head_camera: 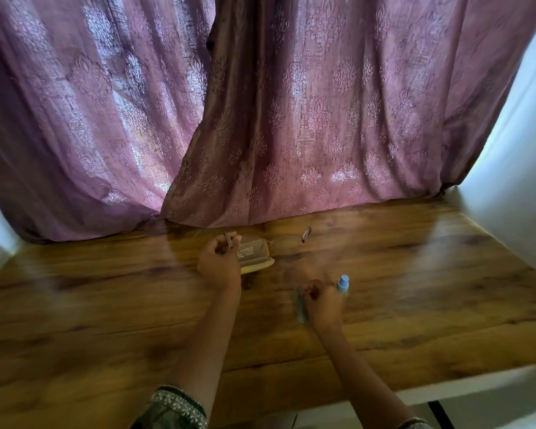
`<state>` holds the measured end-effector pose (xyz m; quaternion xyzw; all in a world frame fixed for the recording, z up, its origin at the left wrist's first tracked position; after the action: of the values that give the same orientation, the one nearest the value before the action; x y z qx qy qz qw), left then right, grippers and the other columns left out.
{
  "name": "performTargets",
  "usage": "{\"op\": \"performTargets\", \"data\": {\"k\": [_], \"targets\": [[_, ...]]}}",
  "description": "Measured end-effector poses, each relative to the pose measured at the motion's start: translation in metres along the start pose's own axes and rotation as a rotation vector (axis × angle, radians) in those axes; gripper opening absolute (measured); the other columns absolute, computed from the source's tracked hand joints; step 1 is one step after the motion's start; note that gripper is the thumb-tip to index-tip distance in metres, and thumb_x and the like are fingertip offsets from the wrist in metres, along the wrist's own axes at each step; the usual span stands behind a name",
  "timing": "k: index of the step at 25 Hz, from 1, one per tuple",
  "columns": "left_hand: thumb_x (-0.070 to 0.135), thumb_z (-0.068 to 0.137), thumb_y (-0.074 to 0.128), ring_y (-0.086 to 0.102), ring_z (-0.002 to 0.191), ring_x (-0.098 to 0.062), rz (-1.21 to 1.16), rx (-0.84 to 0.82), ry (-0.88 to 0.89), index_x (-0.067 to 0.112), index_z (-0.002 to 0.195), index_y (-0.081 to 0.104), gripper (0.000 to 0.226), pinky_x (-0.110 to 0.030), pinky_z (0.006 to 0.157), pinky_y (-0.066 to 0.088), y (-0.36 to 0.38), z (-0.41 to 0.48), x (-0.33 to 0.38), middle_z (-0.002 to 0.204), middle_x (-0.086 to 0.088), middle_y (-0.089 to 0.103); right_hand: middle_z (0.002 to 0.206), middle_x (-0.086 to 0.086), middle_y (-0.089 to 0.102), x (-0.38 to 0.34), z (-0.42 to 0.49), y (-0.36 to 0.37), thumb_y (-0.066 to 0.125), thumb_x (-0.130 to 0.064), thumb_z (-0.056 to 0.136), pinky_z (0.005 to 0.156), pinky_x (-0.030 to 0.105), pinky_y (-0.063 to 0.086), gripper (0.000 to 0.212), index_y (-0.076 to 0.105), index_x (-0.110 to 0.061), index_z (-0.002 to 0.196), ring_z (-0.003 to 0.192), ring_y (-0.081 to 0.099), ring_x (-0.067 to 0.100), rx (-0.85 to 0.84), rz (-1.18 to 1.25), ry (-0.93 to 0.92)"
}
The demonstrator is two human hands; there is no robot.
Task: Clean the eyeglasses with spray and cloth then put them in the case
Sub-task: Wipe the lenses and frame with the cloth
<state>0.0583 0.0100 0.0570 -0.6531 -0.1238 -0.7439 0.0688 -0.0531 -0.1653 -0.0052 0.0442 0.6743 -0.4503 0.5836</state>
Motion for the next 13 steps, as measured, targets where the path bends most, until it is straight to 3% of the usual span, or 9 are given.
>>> {"op": "performTargets", "data": {"k": [3,6,9,11,13], "targets": [[0.009,0.075,0.072,0.064,0.074,-0.019,0.011,0.01,0.017,0.005,0.084,0.069,0.011,-0.031,0.072,0.054,0.001,-0.002,0.001,0.086,-0.019,0.071,0.067,0.005,0.059,0.007,-0.002,-0.002,0.055,-0.002,0.084,0.053,0.024,0.039,0.012,0.065,0.004,0.086,0.054,0.05,0.012,0.075,-0.043,-0.026],[0.011,0.075,0.072,0.06,0.063,-0.004,0.028,0.054,0.016,0.008,0.078,0.07,0.005,-0.027,0.068,0.053,0.003,-0.004,0.002,0.08,-0.016,0.072,0.073,0.007,0.058,0.009,-0.009,-0.017,0.059,-0.007,0.082,0.053,0.03,0.041,0.003,0.058,-0.003,0.082,0.061,0.054,0.021,0.261,-0.071,-0.121],[0.013,0.074,0.074,0.061,0.065,-0.012,0.07,0.086,-0.017,0.009,0.08,0.071,0.008,-0.033,0.071,0.053,0.007,-0.009,0.003,0.079,-0.012,0.072,0.085,0.007,0.053,0.013,-0.018,-0.033,0.062,-0.021,0.08,0.062,0.03,0.039,0.02,0.052,-0.007,0.09,0.076,0.049,0.019,0.427,-0.116,-0.23],[0.012,0.073,0.074,0.062,0.068,-0.015,0.079,0.094,-0.035,0.006,0.083,0.071,0.012,-0.03,0.07,0.052,0.009,-0.012,0.005,0.079,-0.011,0.071,0.093,0.014,0.057,0.026,-0.017,-0.039,0.067,-0.026,0.079,0.07,0.037,0.043,0.035,0.053,-0.002,0.101,0.087,0.053,0.027,0.505,-0.128,-0.186],[0.012,0.073,0.075,0.063,0.07,-0.015,0.097,0.085,-0.042,0.006,0.084,0.071,0.013,-0.029,0.07,0.052,0.01,-0.015,0.005,0.08,-0.009,0.071,0.11,0.018,0.057,0.041,-0.012,-0.038,0.068,-0.028,0.079,0.078,0.045,0.047,0.049,0.051,0.0,0.116,0.101,0.054,0.034,0.458,-0.139,-0.094]]}}
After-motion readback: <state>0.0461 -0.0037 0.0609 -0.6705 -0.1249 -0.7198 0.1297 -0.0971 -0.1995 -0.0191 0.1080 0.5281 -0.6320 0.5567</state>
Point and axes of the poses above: each hand's wrist, its own z-axis towards the middle knuckle, its own y-axis out of the palm, x = y × z, the point moved 4 cm from there along z, towards the middle knuckle
